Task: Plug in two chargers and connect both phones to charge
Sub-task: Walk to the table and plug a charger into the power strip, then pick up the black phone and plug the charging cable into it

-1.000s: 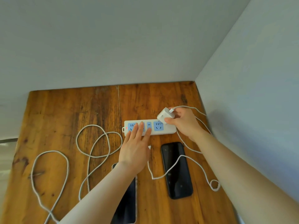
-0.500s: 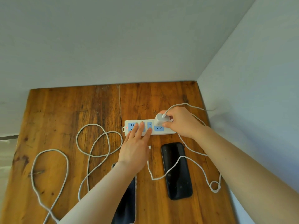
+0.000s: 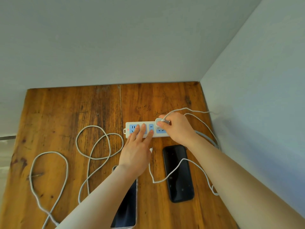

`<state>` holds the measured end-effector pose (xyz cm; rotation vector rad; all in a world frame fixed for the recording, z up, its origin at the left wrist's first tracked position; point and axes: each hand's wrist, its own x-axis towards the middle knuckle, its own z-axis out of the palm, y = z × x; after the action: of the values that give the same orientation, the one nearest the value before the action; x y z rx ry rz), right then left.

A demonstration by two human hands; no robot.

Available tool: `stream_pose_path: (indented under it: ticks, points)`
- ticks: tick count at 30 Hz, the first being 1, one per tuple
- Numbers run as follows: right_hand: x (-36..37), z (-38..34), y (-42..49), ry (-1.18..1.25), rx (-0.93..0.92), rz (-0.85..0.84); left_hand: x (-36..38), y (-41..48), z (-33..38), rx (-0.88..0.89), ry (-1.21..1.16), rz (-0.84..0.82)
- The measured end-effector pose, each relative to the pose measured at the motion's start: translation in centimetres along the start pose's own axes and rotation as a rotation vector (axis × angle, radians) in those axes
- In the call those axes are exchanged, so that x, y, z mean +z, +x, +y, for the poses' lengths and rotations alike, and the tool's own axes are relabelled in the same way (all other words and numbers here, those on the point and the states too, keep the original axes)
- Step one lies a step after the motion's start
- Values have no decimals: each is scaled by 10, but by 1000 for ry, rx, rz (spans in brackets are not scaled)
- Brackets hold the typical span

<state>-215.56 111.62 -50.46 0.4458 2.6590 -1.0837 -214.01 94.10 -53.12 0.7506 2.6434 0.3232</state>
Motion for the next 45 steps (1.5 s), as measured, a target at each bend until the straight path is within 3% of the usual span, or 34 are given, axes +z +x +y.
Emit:
stream_pose_path:
  ticks: [4,12,17,20,23,28,33,36,38,40,42,45]
  points:
    - [3,5,-4,110,38,24,-2,0,0,5,9,-14]
    - [9,5,-7,68,73,73,-1,1,0,-11,32,-31]
    - [8,-7,-19,77,217,261,-20,5,0,-24,-52,-131]
    - [16,-9,-41,96,278,368,-27,-14,-1,-59,-149,-32]
    - [33,-7,-66,113,248,298,-13,-48,-2,-102,-186,74]
    - [67,-19,-77,158,382,25,13,-79,4,-73,47,-37]
    - [70,-24,-74,661,699,-93,16,-83,7,-13,243,-159]
    - [52,-18,-87,963,708,-24,16,-83,10,-6,339,-206]
    - [36,-3,-99,1031,720,41,16,-83,17,4,362,-218]
    - [21,21,-110,804,704,85,20,-83,30,29,298,-216]
    - [6,52,-125,342,627,97,29,-86,50,33,163,-209]
    - [-6,89,-153,10,555,115,45,-91,84,-153,-107,-117]
